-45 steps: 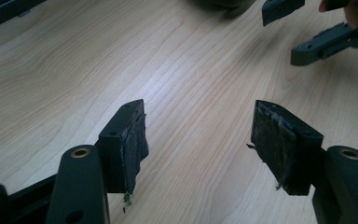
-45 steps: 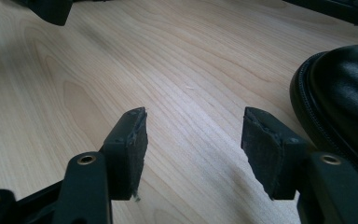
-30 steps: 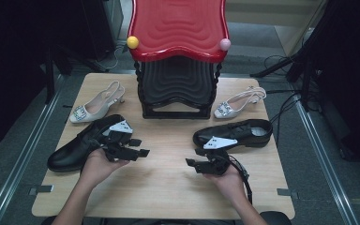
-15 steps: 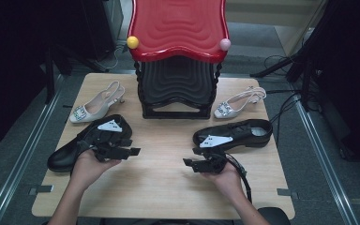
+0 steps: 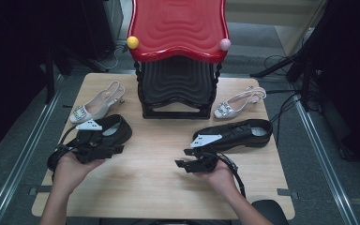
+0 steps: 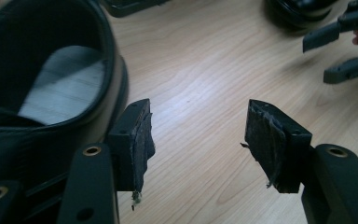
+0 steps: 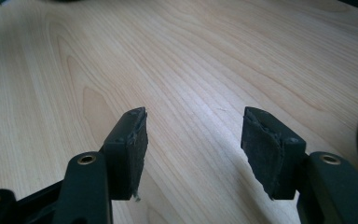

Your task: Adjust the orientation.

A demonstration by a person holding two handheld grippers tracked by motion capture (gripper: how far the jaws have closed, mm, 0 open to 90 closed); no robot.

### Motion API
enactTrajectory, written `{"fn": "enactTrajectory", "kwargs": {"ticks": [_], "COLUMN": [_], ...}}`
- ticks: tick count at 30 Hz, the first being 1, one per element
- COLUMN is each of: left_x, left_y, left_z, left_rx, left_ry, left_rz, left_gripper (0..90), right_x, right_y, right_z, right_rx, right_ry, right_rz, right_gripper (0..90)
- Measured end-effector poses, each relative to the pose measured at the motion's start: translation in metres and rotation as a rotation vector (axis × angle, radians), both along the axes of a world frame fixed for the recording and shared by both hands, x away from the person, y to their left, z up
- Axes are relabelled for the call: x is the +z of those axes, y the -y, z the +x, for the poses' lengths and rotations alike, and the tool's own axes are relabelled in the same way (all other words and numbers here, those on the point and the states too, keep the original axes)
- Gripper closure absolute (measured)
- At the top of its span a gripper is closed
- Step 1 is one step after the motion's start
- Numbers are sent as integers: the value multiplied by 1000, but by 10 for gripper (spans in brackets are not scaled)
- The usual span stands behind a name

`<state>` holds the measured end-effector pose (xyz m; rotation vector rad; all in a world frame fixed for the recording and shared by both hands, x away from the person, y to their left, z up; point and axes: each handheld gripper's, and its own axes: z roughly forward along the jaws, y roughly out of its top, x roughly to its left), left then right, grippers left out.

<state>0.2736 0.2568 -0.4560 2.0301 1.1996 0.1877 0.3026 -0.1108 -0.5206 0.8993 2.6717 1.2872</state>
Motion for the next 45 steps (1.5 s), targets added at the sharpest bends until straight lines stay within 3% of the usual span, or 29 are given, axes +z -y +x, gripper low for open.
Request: {"fn": "enactTrajectory", "kwargs": {"ticks": [5,11,19,27,32,36,41,45], "left_x": [9,15,9,3,-7,-15,-21,-27], "left_y": [-9,-7,-3,-4,-1,3,2,0], "left_z": [4,19,37,54,66,72,79,83], "left_rx": [42,70,73,79,57,56,48,39], "left_ry": [26,16,11,18,-36,-44,-62,-77], "left_rz": [10,24,52,45,72,119,118,78], "left_gripper": [423,427,456,539,547,599,636,640], "right_x": [0,0,0,-1,0,0,-1,-1], "right_y": [-6,-8,-3,3,9,14,20,24], "right_z": [2,1,0,-3,-8,-11,-12,-13], "right_rx": [16,29,17,2,-9,-24,-46,-62], "right_ry": [1,-2,-9,-2,-5,-3,-8,-7], "right_rz": [-9,-3,-12,-30,-8,-14,-9,-7], "right_gripper": [420,429,419,400,405,402,402,403]}}
